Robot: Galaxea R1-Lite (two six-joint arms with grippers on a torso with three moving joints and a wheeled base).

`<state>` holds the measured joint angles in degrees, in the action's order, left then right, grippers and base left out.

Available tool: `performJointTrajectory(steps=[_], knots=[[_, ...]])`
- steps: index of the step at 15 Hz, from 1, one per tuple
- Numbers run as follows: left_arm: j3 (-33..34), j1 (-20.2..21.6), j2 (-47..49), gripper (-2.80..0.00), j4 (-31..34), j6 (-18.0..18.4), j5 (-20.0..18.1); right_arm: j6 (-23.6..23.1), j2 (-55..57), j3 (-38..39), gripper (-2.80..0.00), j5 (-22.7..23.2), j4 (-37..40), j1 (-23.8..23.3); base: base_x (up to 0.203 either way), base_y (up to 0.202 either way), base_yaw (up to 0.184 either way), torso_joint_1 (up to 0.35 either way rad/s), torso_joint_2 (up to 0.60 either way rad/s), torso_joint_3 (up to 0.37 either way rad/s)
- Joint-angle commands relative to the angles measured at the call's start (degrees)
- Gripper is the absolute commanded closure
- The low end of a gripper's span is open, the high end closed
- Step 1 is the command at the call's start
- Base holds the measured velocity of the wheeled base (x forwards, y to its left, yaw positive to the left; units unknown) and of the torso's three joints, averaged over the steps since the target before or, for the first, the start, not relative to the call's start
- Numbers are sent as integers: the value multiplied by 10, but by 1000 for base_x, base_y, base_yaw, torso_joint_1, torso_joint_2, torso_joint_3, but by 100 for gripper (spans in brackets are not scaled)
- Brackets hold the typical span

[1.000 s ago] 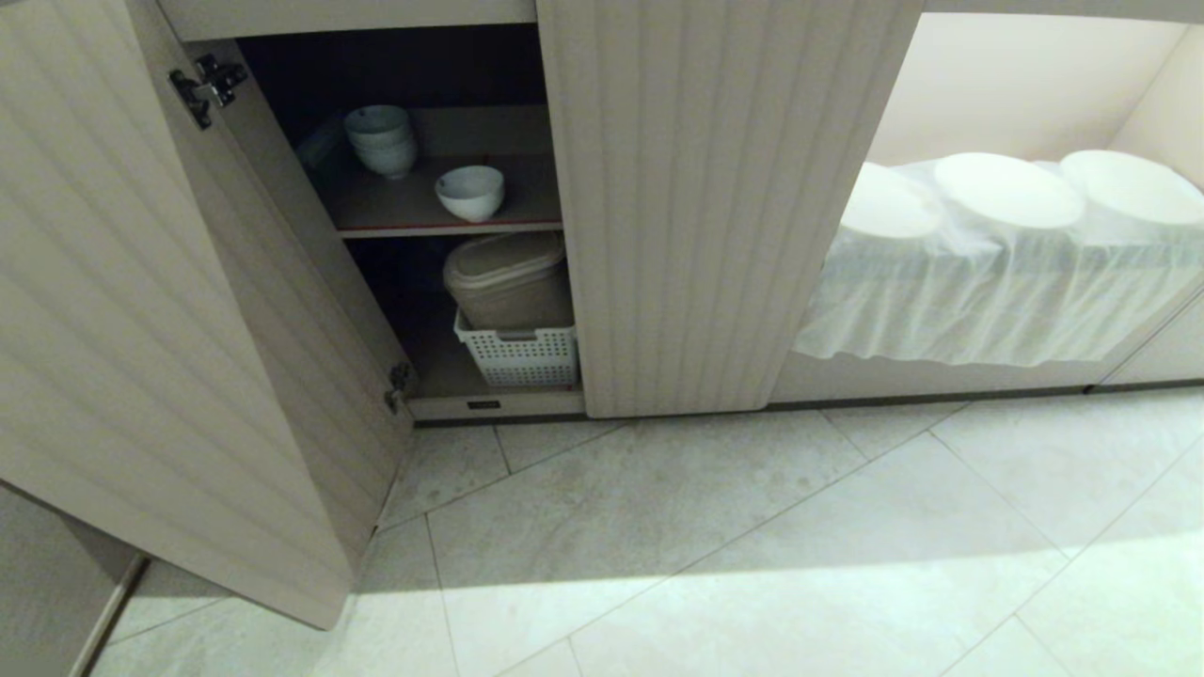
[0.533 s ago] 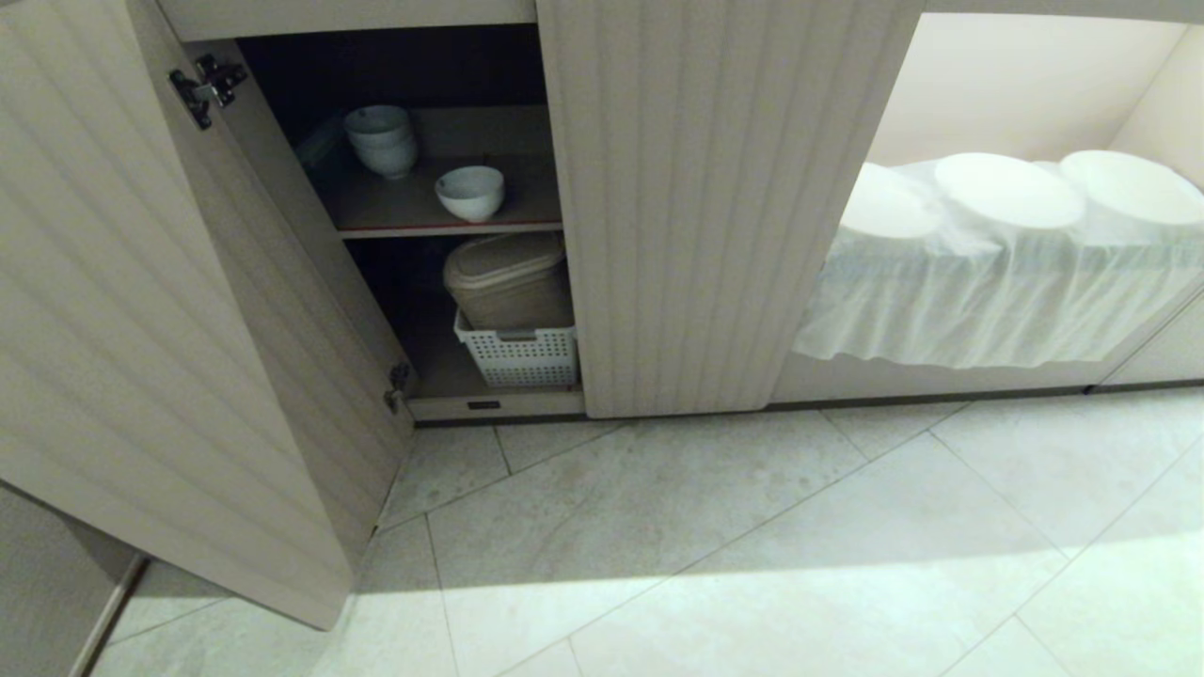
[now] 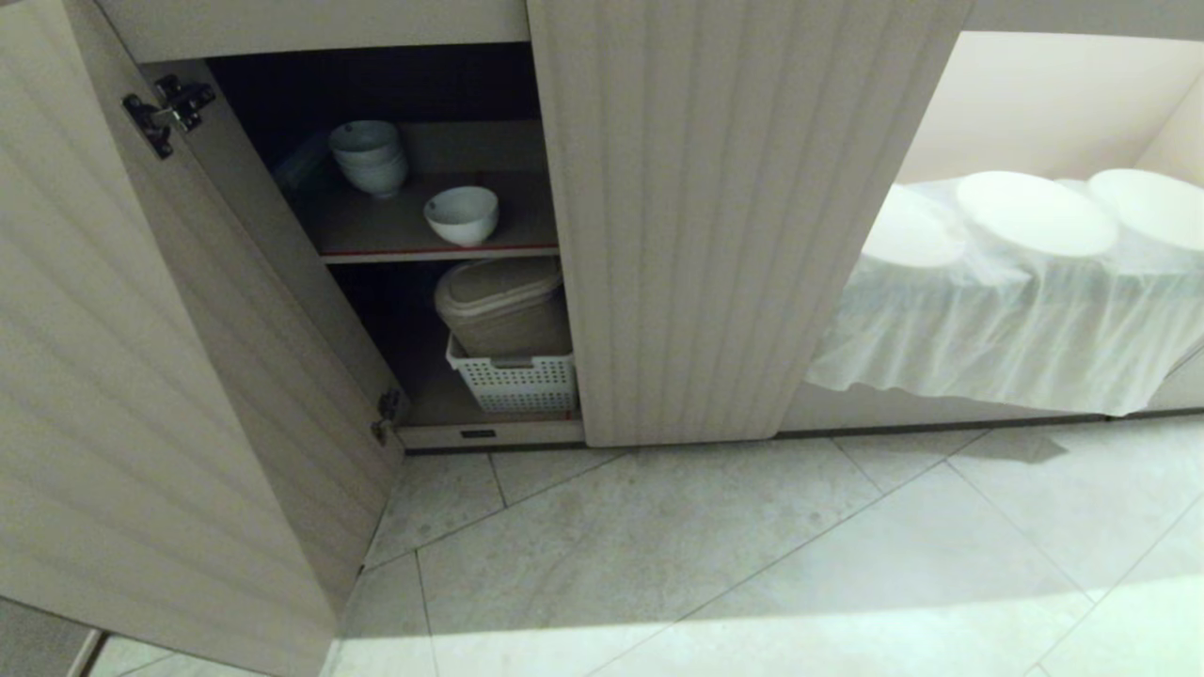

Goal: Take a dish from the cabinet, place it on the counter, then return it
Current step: Take the bowl from the cabinet

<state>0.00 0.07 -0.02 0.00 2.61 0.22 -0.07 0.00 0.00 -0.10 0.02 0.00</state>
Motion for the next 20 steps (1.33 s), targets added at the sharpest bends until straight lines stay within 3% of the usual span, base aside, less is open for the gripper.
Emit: performJointTrajectory(steps=[1,20], knots=[[0,0,0,0,0,0,1,0,0,0,0,0,0,0,195,0,0,2,3,3],[0,0,0,0,0,1,0,0,0,0,0,0,0,0,197,0,1,2,1,2]])
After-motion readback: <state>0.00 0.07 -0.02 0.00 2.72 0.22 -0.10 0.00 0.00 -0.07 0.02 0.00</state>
